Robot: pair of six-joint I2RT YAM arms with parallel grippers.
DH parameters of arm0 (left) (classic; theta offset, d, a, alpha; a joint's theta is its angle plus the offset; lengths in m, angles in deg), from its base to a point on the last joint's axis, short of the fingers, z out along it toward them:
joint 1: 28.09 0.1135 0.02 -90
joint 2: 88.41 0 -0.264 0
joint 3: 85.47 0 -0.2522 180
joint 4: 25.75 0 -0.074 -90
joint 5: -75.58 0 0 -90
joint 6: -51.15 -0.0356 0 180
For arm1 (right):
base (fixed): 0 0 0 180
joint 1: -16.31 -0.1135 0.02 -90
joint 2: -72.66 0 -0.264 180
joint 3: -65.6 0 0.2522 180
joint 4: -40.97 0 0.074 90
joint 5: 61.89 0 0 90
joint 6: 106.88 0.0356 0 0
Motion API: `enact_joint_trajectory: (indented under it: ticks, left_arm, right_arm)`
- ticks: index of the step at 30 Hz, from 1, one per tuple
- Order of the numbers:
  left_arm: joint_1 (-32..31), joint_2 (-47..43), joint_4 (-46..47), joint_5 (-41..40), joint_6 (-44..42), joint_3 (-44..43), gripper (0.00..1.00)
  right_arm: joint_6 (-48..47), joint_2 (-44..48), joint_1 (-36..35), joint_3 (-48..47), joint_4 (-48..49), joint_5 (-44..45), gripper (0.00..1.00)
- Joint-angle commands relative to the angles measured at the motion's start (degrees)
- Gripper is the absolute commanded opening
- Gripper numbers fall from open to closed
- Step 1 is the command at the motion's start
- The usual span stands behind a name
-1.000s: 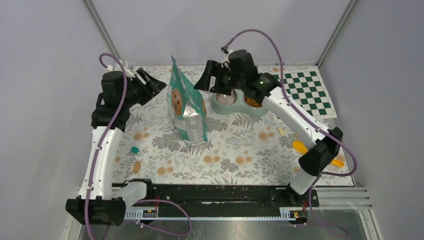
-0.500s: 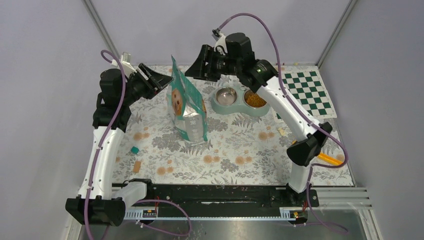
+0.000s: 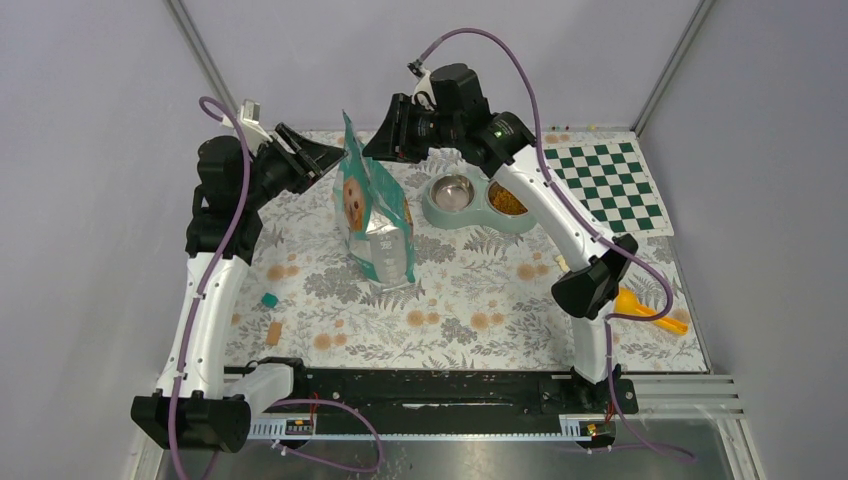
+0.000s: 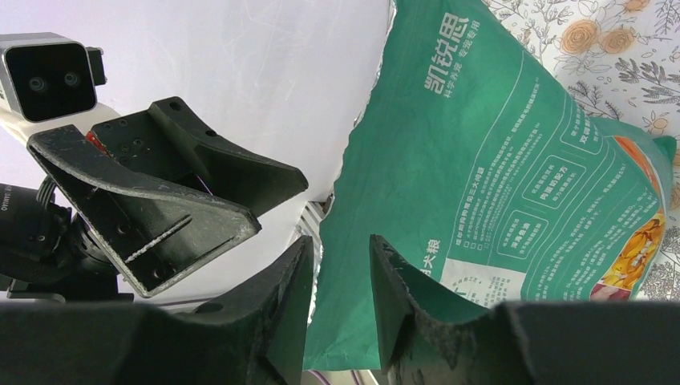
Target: Serve the pet food
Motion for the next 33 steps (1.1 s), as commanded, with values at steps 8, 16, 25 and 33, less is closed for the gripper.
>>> enact_joint_trajectory:
  ticks: [8, 16, 25, 33]
  left_arm:
    - [-0.2, 1.7, 4.1, 2.6, 0.7, -0.8, 0.45]
    - [-0.2, 1.8, 4.5, 2.5, 0.7, -0.2, 0.38]
    - [-0.2, 2.7, 5.1, 3.5, 1.0, -0.2, 0.41]
    - [-0.2, 4.3, 6.4, 5.1, 1.6, -0.3, 0.45]
  right_arm:
    - [0.6, -1.9, -0.6, -3.4, -0.2, -0.8, 0.54]
    - [0.8, -2.2, -0.7, -3.0, -0.3, -1.1, 0.17]
    - [0.3, -1.9, -1.2, -2.2, -0.6, -2.0, 0.32]
    - [-2.7, -1.1, -2.3, -2.2, -4.6, -1.4, 0.35]
